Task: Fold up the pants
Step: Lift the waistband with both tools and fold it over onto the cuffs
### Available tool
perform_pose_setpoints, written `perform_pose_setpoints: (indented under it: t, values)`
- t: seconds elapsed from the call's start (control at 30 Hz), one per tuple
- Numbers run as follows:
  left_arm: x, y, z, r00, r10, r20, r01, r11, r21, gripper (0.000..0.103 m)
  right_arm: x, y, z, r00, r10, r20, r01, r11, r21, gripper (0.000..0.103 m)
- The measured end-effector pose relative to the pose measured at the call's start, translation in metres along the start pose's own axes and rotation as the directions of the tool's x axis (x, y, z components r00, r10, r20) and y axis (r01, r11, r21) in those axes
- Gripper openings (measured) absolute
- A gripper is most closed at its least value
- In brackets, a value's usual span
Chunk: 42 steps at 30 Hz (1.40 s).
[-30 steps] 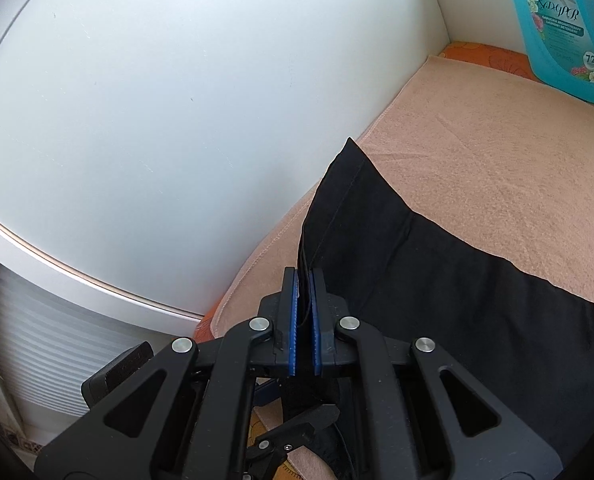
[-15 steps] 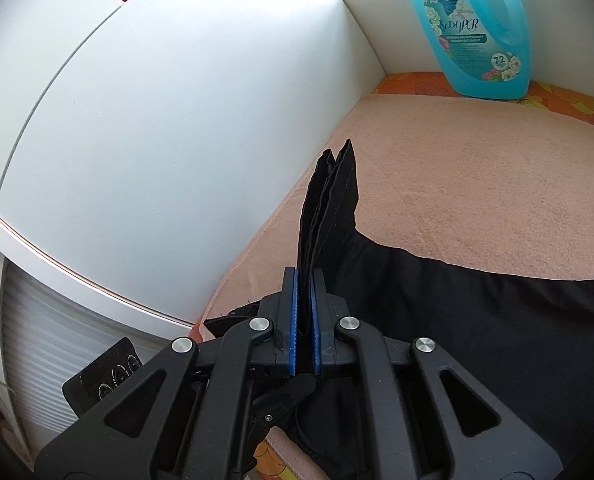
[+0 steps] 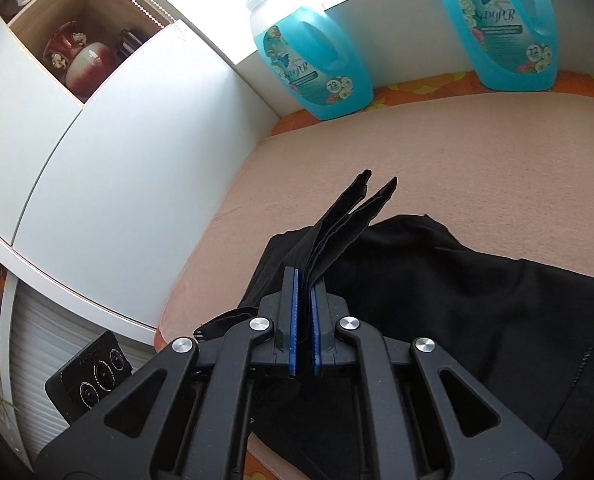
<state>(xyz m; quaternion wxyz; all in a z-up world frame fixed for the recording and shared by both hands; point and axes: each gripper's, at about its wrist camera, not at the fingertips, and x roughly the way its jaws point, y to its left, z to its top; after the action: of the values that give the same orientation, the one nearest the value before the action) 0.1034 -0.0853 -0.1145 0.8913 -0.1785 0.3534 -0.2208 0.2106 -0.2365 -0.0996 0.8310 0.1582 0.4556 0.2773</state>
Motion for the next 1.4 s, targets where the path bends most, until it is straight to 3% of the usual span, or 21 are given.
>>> perform_pose_setpoints:
  t: [0.33, 0.57, 0.6, 0.63, 0.7, 0.83, 0.87, 0.97, 1.0, 1.23, 1.4]
  values:
    - [0.061, -0.079, -0.032, 0.978, -0.084, -0.192, 0.113, 0.983, 0.143, 0.009, -0.055, -0.119, -0.047, 0.998, -0.067, -0.002, 0.067, 0.984, 0.167, 0.006]
    - [0.080, -0.090, -0.044, 0.965, -0.077, -0.249, 0.120, 0.979, 0.163, 0.009, -0.055, -0.157, -0.061, 1.000, 0.021, 0.000, -0.021, 0.974, 0.224, 0.008]
    - [0.080, -0.090, -0.043, 0.965, -0.077, -0.250, 0.121, 0.979, 0.164, 0.009, -0.055, -0.158, -0.058, 1.000, 0.027, -0.001, -0.026, 0.974, 0.225, 0.009]
    - [0.079, -0.090, -0.044, 0.965, -0.078, -0.250, 0.122, 0.979, 0.166, 0.009, -0.054, -0.159, -0.054, 1.000, 0.030, 0.000, -0.029, 0.974, 0.224, 0.018]
    - [0.080, -0.092, -0.043, 0.965, -0.072, -0.251, 0.120, 0.976, 0.180, 0.009, -0.053, -0.158, -0.047, 1.000, 0.028, 0.000, -0.028, 0.974, 0.224, 0.044]
    - [0.077, -0.097, -0.047, 0.966, -0.062, -0.250, 0.118, 0.969, 0.216, 0.009, -0.042, -0.149, -0.037, 0.998, -0.040, -0.055, 0.051, 0.977, 0.207, 0.046]
    - [0.077, -0.099, -0.047, 0.966, -0.060, -0.250, 0.119, 0.966, 0.228, 0.009, -0.038, -0.146, -0.036, 0.995, -0.064, -0.077, 0.079, 0.976, 0.201, 0.042]
    - [0.074, -0.104, -0.051, 0.968, -0.053, -0.245, 0.118, 0.958, 0.260, 0.009, -0.034, -0.136, -0.036, 0.988, -0.114, -0.107, 0.131, 0.976, 0.174, 0.013]
    - [0.073, -0.105, -0.051, 0.967, -0.057, -0.248, 0.123, 0.958, 0.258, 0.009, -0.036, -0.133, -0.037, 0.987, -0.122, -0.101, 0.138, 0.976, 0.169, 0.010]
    - [0.062, -0.121, -0.053, 0.962, -0.114, -0.249, 0.182, 0.946, 0.269, 0.009, -0.077, -0.114, -0.044, 0.973, -0.231, -0.001, 0.230, 0.968, 0.101, 0.006]
    - [0.072, -0.139, -0.061, 0.951, -0.147, -0.273, 0.224, 0.934, 0.279, 0.009, -0.100, -0.132, -0.054, 0.960, -0.280, 0.014, 0.276, 0.953, 0.125, 0.006]
